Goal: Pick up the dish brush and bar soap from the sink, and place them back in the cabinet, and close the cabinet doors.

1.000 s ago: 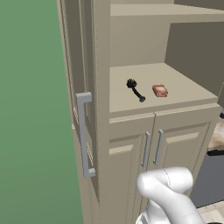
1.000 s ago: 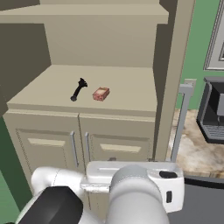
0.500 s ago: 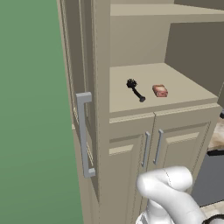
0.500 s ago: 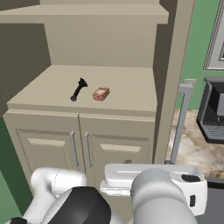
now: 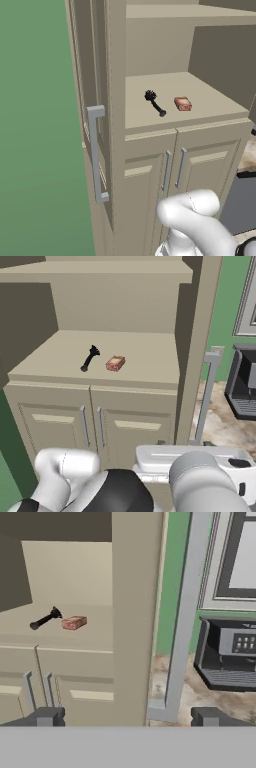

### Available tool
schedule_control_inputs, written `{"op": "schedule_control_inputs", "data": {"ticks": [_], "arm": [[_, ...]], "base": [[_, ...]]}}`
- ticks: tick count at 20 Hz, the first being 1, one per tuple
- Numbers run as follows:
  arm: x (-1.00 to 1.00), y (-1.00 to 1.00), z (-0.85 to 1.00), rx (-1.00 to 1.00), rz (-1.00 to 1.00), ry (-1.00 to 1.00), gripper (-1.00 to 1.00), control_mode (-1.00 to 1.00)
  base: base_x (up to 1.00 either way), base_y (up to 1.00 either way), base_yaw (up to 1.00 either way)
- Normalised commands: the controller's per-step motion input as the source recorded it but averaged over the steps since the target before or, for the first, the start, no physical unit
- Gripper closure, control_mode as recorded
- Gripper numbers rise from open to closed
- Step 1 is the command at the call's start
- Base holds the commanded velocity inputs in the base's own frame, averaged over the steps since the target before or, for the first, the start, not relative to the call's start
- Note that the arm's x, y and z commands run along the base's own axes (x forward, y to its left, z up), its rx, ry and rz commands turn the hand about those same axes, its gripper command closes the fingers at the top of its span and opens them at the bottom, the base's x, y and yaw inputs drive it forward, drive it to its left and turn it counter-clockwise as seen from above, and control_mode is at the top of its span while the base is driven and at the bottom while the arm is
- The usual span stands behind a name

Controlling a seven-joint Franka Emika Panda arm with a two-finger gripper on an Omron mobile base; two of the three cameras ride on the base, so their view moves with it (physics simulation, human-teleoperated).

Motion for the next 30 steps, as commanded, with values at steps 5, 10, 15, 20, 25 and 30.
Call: {"op": "schedule_control_inputs", "data": {"ticks": [5, 10, 15, 20, 25, 30], "arm": [[0.0, -0.22, 0.0, 0.0, 0.0, 0.0, -1.0, -1.0], [0.0, -0.19, 0.0, 0.0, 0.01, 0.0, -1.0, -1.0], [0.0, -0.17, 0.0, 0.0, 0.08, 0.0, -1.0, -1.0], [0.0, -0.14, 0.0, 0.0, 0.1, 0.0, -1.0, -1.0], [0.0, -0.14, 0.0, 0.0, 0.11, 0.0, -1.0, -1.0], [0.07, -0.03, 0.0, 0.0, 0.08, 0.0, -1.0, -1.0]], "base": [[0.0, 0.0, 0.0], [0.0, 0.0, 0.0], [0.0, 0.0, 0.0], [0.0, 0.0, 0.0], [0.0, 0.0, 0.0], [0.0, 0.0, 0.0]]}}
